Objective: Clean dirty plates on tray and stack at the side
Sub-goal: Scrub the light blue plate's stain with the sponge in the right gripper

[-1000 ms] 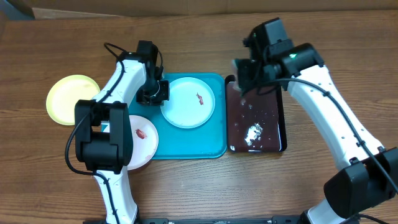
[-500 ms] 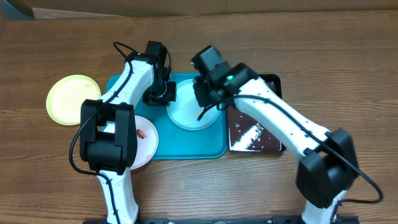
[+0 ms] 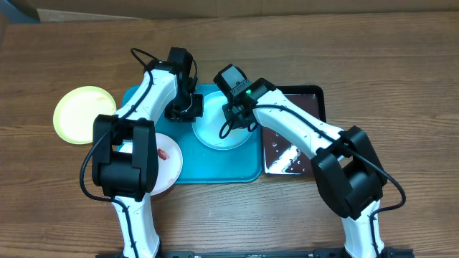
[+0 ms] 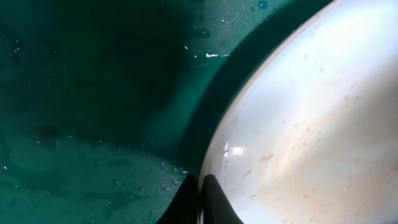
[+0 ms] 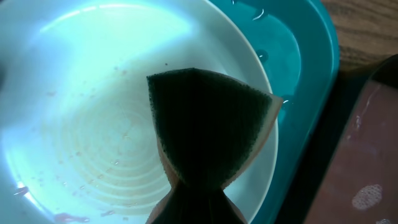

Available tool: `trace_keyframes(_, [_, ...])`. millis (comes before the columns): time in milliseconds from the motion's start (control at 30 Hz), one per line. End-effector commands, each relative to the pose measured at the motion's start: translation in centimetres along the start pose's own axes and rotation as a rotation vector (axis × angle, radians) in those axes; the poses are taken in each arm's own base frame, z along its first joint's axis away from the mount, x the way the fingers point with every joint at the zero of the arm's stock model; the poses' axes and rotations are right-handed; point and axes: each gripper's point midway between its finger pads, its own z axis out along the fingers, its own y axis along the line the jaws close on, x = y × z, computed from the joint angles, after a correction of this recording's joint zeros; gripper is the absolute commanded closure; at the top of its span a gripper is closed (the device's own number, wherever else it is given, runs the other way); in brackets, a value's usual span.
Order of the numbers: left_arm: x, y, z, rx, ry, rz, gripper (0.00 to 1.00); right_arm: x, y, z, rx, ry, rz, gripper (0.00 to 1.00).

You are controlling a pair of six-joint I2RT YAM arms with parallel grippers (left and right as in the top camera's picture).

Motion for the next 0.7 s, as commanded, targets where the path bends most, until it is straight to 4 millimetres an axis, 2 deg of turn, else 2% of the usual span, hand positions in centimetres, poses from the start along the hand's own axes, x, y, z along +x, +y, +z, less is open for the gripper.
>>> trace_keyframes(0, [0.1, 0.3, -0.4, -0.022, -0.008, 0.0, 0.96, -0.6, -0.4, 0.3, 0.023, -0.018, 0.008, 0.96])
trace_keyframes(300, [0.1, 0.3, -0.4, -0.022, -0.006, 0.0, 0.96, -0.4, -0.6, 1.9, 0.037, -0.025, 0.01, 0.96])
trace_keyframes(467, [0.2, 0.3, -0.4, -0.022, -0.005, -0.001, 0.96, -0.6, -1.6, 2.0, 0.083, -0.037, 0.015, 0.96])
trace_keyframes(667, [0.2, 0.3, -0.4, -0.022, -0.004, -0.001, 0.96, -0.8, -1.8, 2.1, 0.081, -0.042, 0.022, 0.96])
